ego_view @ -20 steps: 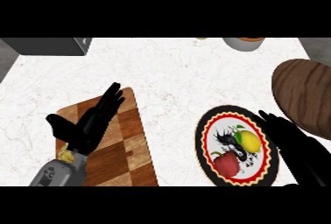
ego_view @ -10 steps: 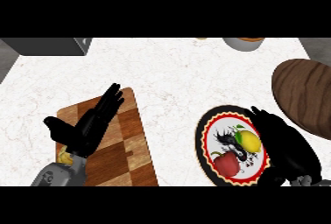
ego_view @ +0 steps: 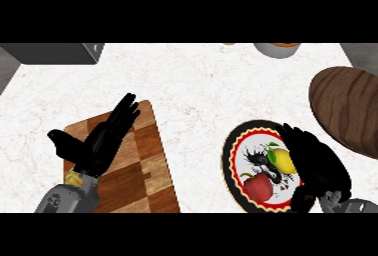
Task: Pick the lemon from the plate and place it in the bowl
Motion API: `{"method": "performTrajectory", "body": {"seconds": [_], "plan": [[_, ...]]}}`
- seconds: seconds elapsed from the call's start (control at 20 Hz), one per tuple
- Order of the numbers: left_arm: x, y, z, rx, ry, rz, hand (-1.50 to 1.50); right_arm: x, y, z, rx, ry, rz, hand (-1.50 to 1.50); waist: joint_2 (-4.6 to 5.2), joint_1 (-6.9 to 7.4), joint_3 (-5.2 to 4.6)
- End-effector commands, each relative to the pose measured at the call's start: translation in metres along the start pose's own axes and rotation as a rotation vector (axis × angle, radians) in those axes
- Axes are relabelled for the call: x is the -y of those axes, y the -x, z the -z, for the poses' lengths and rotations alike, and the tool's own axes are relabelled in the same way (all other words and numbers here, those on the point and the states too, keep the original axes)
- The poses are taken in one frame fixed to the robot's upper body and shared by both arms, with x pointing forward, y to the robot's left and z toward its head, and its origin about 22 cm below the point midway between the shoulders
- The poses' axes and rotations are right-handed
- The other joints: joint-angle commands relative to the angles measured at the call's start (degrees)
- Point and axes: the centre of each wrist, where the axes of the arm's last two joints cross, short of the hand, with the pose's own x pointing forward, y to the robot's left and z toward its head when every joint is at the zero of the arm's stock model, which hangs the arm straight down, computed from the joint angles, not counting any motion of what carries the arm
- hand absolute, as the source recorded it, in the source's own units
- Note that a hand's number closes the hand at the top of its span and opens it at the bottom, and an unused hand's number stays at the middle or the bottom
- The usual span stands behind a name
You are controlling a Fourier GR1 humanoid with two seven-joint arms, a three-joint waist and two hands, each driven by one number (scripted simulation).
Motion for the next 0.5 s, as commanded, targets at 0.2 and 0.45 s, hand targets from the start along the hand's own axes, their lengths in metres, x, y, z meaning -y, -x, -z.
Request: {"method": "performTrajectory", "body": {"seconds": [0.2, 0.45], "plan": [[0.009, -0.008, -0.005, 0.001, 0.008, 0.010, 0.00, -0.035, -0.004, 0.010, -0.009, 0.009, -0.018, -1.50, -0.04, -0.01, 0.01], [0.003, 0.002, 0.011, 0.010, -0.001, -0.001, 0.00, -0.045, -0.001, 0.028, -0.013, 0.013, -0.023, -1.50, 0.02, -0.09, 0.00]]}}
